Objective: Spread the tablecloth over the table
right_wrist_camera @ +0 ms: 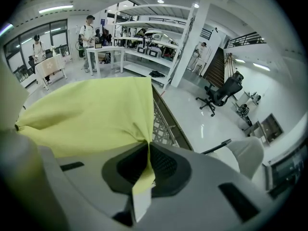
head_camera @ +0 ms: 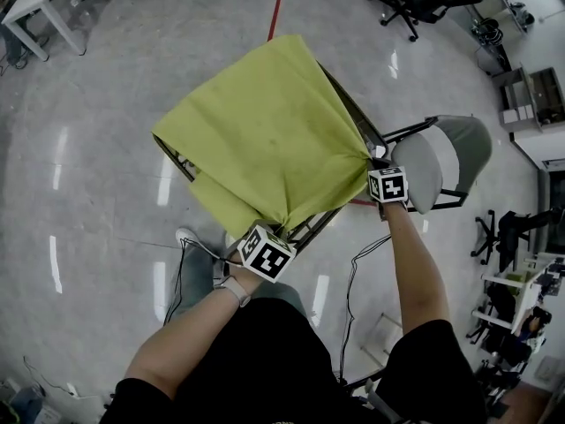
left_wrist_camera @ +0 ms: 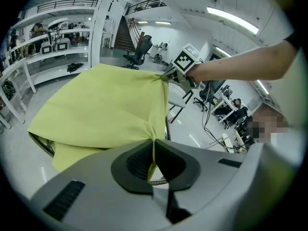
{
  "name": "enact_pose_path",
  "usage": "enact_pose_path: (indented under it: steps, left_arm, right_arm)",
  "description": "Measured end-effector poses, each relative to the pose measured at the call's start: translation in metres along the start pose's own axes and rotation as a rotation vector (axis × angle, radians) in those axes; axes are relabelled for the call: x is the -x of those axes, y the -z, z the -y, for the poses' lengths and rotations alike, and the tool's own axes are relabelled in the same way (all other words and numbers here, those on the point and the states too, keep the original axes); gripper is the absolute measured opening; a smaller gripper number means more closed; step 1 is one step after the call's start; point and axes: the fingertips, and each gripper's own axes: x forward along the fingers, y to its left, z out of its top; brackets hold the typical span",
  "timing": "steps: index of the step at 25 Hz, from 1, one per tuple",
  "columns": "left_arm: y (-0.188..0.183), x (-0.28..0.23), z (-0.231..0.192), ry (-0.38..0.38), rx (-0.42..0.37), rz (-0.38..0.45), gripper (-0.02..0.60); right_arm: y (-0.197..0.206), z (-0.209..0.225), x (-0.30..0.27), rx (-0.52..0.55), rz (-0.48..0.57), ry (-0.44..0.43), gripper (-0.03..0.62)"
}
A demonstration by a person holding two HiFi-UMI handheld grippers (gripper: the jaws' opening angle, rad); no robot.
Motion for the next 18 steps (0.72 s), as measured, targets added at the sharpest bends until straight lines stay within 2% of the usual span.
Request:
enact_pose_path:
  steps: [7, 18]
  left_arm:
    - [0.013, -0.027, 0.031, 0.106, 0.006, -0.048, 0.017]
    - [0.024, -0.065, 0.092, 0.253, -0.038, -0.120, 0.017]
  right_arm:
    - [0.038, 0.013, -0.003, -0.015, -0.064, 0.018, 0.017]
    - [0.110, 0.046, 0.012, -0.054, -0.174, 0.057, 0.018]
